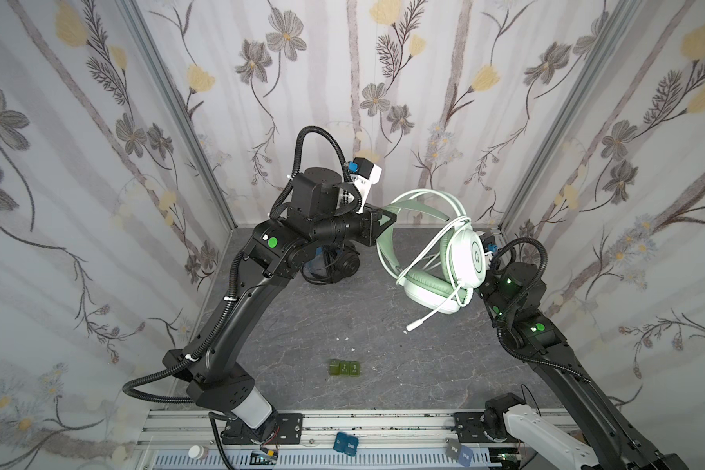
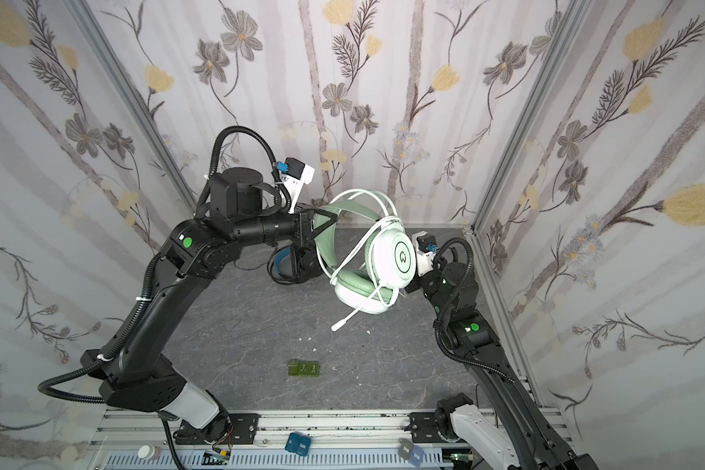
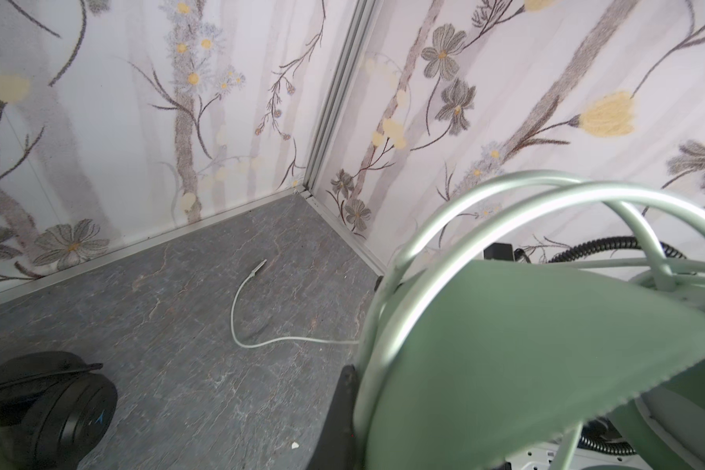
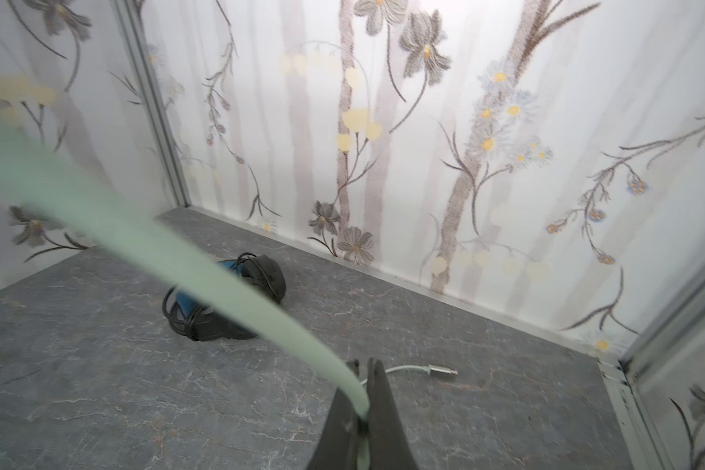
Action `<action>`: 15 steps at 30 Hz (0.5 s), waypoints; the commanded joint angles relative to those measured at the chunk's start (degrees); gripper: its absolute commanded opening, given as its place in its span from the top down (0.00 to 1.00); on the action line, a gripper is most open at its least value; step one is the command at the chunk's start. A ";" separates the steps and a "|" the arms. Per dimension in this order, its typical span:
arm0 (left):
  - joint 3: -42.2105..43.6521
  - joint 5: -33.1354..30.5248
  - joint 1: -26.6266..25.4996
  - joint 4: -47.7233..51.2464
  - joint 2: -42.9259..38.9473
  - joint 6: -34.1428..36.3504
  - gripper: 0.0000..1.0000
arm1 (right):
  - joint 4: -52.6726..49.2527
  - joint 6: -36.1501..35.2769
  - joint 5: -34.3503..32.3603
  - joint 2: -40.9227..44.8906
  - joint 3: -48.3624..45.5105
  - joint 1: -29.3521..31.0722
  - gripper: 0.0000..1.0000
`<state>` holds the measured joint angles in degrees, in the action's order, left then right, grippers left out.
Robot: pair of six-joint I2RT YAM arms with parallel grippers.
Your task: Wrap the headphones
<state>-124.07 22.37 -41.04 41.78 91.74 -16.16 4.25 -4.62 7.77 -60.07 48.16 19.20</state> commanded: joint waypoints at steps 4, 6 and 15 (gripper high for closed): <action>-1.70 -0.25 -1.58 -10.50 1.77 -4.84 1.00 | 7.80 -0.72 12.19 1.33 -2.65 1.42 0.82; -1.77 -2.04 -2.09 -11.55 2.20 -5.00 1.00 | 10.89 0.04 14.26 2.17 -4.35 1.71 0.76; -7.60 -3.21 -3.44 -12.25 5.85 -5.59 1.00 | 18.83 4.08 16.36 3.38 -11.74 1.60 0.70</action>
<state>-130.04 19.09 -44.36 35.31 97.17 -19.09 17.80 -2.17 22.28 -56.71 37.34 20.75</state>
